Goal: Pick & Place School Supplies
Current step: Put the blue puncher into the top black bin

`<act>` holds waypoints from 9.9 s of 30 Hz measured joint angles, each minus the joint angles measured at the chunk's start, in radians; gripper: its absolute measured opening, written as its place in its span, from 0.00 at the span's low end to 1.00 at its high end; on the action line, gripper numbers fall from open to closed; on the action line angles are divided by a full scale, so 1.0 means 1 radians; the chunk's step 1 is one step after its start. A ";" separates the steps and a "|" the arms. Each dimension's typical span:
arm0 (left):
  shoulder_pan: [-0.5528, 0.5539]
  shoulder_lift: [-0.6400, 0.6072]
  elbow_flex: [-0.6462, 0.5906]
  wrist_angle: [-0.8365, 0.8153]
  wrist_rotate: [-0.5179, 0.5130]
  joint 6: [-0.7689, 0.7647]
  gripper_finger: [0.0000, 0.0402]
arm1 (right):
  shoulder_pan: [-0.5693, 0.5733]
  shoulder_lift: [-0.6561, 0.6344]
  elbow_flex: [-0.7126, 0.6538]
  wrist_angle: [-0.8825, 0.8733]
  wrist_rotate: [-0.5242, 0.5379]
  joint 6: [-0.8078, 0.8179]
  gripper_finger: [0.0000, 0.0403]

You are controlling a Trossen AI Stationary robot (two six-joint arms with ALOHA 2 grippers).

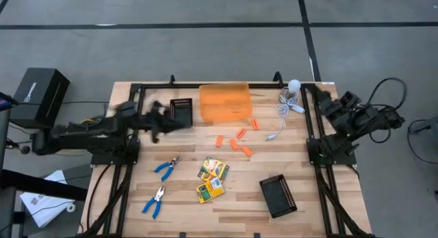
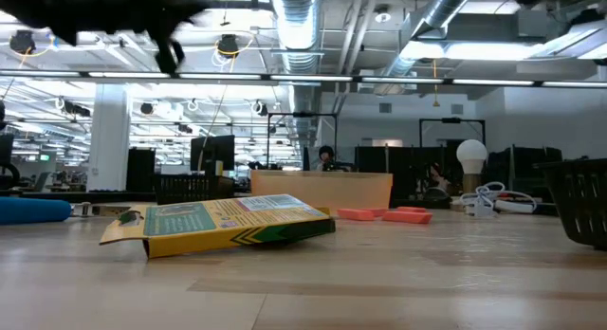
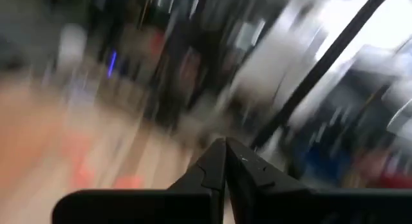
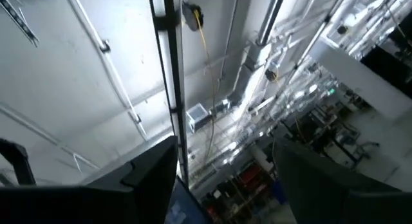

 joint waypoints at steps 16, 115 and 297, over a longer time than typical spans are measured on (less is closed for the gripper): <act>-0.311 0.352 0.237 -0.887 0.111 0.183 0.01 | 0.037 0.095 0.175 -0.192 -0.029 -0.008 0.61; -0.473 0.200 -0.023 -0.602 -0.319 -0.289 0.08 | 0.026 0.185 0.381 -0.303 -0.055 -0.157 0.61; 0.035 0.207 -0.015 -0.305 -0.583 -0.241 0.07 | 0.035 0.165 0.540 -0.619 -0.078 -0.166 0.61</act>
